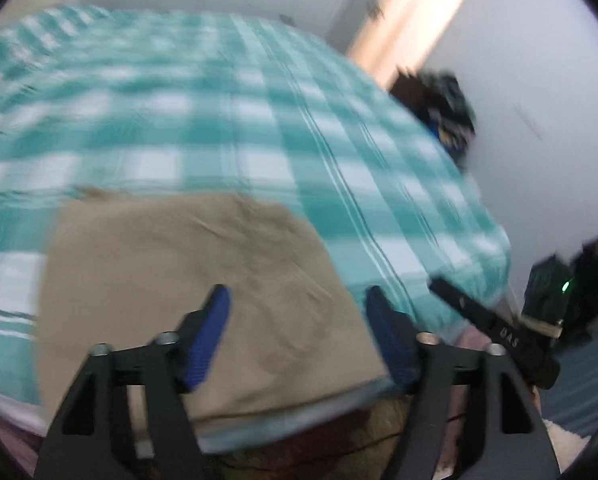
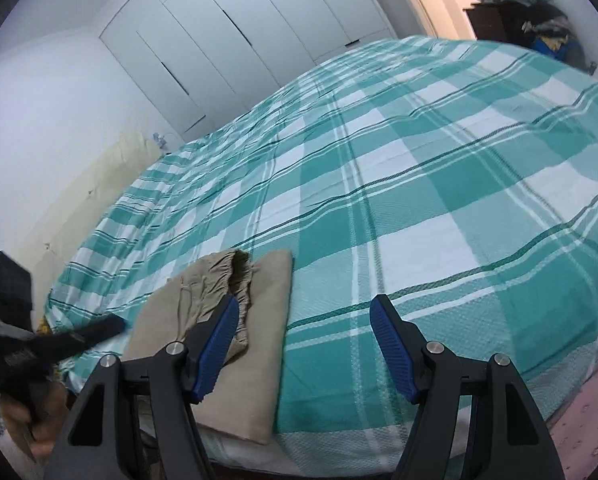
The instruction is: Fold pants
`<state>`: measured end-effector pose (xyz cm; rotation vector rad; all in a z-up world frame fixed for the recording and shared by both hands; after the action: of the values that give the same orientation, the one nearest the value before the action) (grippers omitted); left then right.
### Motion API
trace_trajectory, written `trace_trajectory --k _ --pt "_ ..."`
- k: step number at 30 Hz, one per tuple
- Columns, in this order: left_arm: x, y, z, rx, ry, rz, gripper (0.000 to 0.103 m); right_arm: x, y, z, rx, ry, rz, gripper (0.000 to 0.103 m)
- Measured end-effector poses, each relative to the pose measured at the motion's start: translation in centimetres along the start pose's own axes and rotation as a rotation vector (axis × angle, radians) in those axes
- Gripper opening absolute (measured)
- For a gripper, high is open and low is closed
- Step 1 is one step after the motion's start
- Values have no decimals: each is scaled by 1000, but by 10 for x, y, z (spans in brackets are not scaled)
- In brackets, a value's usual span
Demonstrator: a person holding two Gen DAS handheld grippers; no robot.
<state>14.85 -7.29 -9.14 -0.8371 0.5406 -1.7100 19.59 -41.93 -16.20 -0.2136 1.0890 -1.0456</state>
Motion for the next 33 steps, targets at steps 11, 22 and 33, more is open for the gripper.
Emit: trace_trajectory --k 11,22,33 --pt "-134 -57 -68 36 -151 357 79 -66 94 -45 -576 76 231 52" --pt "-111 -53 -75 108 -10 431 78 -101 92 -27 -434 -32 82 8" --pt "-51 43 -80 -113 290 372 51 -49 105 -11 -480 73 105 22"
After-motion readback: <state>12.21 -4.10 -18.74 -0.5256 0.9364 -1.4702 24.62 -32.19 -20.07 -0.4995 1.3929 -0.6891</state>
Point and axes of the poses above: each gripper's, at about its wrist camera, not at the fingertips, and y roughly the way its jaws point, x to its right, z to its top, the point moved 1 cm from there along y, roughly the way its jaws point, and after that the axes turned 7 degrees about y, right-handed, at the moved point
